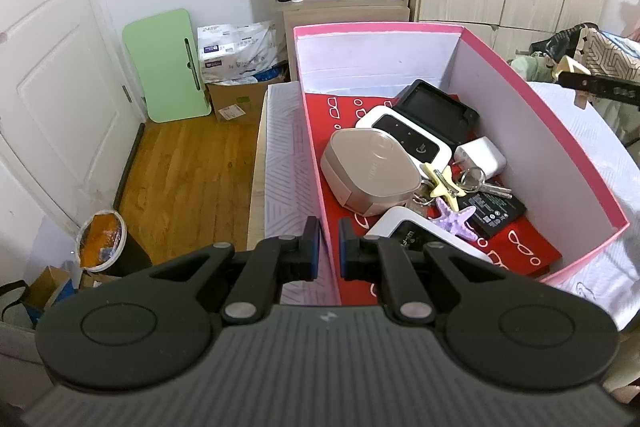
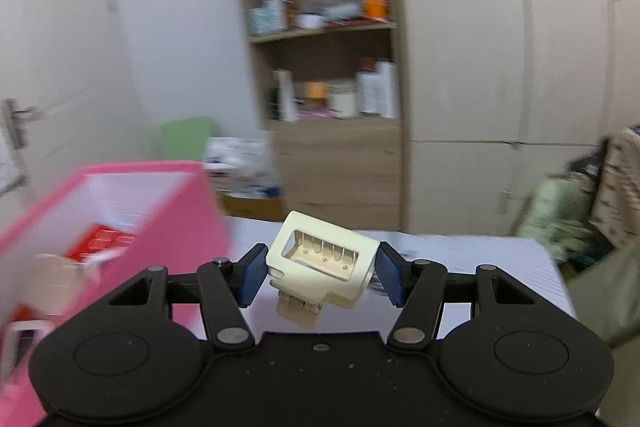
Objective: Organize rigid objects
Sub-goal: 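Carry the cream clip into the box and open the right gripper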
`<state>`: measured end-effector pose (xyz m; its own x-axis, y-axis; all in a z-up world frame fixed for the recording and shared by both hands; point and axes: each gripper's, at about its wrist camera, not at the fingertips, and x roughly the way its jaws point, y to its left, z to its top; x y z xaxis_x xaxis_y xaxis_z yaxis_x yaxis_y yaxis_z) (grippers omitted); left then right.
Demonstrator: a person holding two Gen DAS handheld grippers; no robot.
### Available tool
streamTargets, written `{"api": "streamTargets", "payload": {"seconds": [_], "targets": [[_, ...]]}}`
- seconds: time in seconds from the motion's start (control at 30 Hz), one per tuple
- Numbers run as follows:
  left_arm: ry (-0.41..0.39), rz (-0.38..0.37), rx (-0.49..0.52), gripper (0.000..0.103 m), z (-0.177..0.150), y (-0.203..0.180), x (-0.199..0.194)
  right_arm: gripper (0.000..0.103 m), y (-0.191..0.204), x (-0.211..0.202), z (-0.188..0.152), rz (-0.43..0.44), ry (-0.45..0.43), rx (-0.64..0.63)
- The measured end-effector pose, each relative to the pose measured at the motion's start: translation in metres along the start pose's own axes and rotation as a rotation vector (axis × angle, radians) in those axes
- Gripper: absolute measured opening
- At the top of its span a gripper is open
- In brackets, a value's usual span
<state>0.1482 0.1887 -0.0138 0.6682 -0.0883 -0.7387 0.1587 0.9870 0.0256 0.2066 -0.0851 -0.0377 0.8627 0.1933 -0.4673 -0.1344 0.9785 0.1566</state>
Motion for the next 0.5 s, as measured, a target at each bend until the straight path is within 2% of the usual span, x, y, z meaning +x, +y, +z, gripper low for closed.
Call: {"api": "streamTargets", "payload": {"seconds": [0.17,0.27,0.4,0.5], "targets": [[-0.001,-0.001,0.001,0.009,-0.001,0.0,0.0,0.063,0.036,-0.013,0.014,0.159,-0.033,-0.028],[-0.001,-0.004,0.007,0.009,-0.001,0.0,0.0,0.064,0.055,-0.011,0.024,0.265,-0.024,-0.029],[0.005,-0.006,0.01,0.009,0.001,0.0,0.0,0.064,0.072,0.018,0.042,0.454,0.105,0.111],[0.007,-0.006,0.009,0.009,0.001,0.0,0.0,0.064,0.096,0.049,0.05,0.488,0.243,0.124]]}}
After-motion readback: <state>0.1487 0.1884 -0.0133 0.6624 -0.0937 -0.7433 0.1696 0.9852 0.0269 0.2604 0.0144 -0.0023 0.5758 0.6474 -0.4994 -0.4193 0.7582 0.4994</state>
